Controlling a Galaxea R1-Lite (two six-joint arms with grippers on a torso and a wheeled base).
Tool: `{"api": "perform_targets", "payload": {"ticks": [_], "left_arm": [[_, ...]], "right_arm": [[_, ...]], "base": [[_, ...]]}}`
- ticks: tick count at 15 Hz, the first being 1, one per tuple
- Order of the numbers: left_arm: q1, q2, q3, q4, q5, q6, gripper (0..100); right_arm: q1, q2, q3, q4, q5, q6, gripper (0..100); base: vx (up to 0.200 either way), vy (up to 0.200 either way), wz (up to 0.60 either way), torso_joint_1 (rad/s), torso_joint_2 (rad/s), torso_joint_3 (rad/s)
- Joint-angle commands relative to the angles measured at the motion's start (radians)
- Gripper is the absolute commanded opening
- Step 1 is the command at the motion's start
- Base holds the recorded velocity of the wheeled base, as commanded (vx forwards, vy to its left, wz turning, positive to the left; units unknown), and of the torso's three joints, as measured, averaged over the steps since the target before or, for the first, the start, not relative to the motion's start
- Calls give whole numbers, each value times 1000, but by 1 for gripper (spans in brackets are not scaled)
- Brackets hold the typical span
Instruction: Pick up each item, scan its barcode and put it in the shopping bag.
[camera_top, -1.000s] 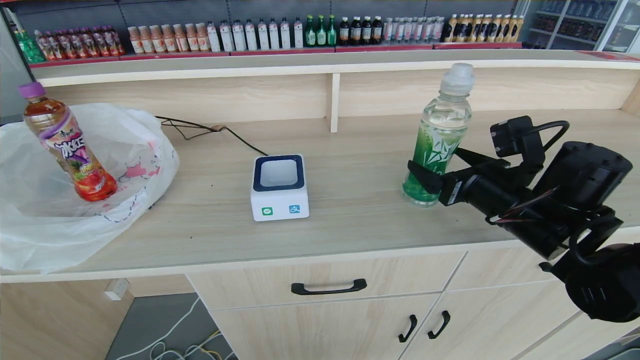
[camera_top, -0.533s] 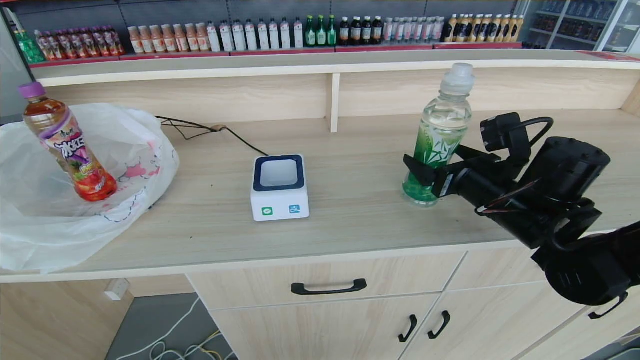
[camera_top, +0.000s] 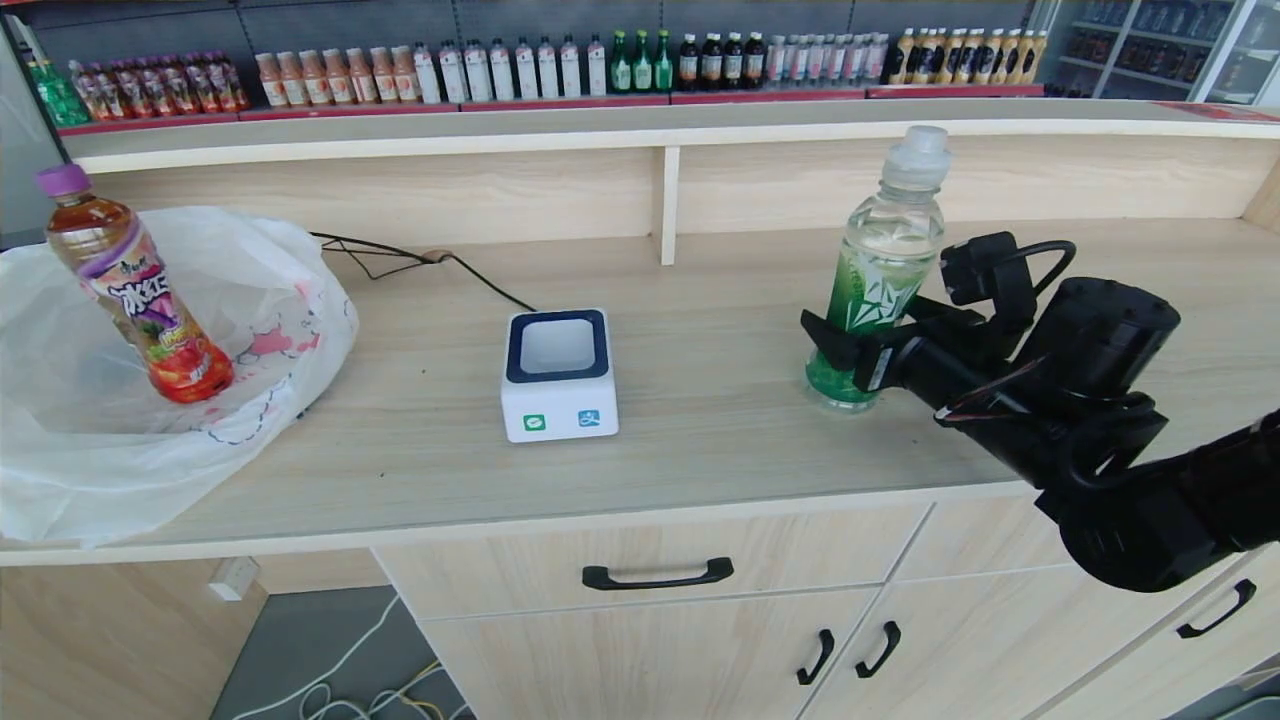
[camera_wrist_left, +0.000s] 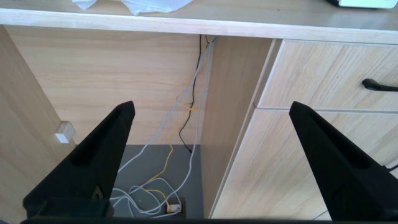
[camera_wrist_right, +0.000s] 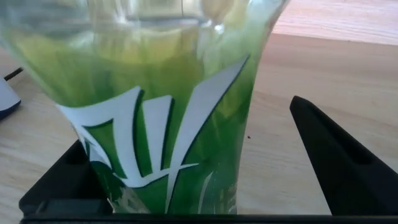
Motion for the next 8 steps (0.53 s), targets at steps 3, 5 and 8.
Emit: {"api": "perform_targets", "payload": {"ticks": [3,5,8], "left_arm": [[0,0,0,2,0,0,100],[0,0,0,0,0,0,100],[0,0,0,0,0,0,100]], "right_arm": [[-5,35,-50,0,-6,-3,100],[-6,35,-51,0,-8,-3,0],[-6,28,-45,-9,-6,-1,0]], "base": [[0,0,0,0,0,0],[0,0,0,0,0,0],[0,0,0,0,0,0]]}}
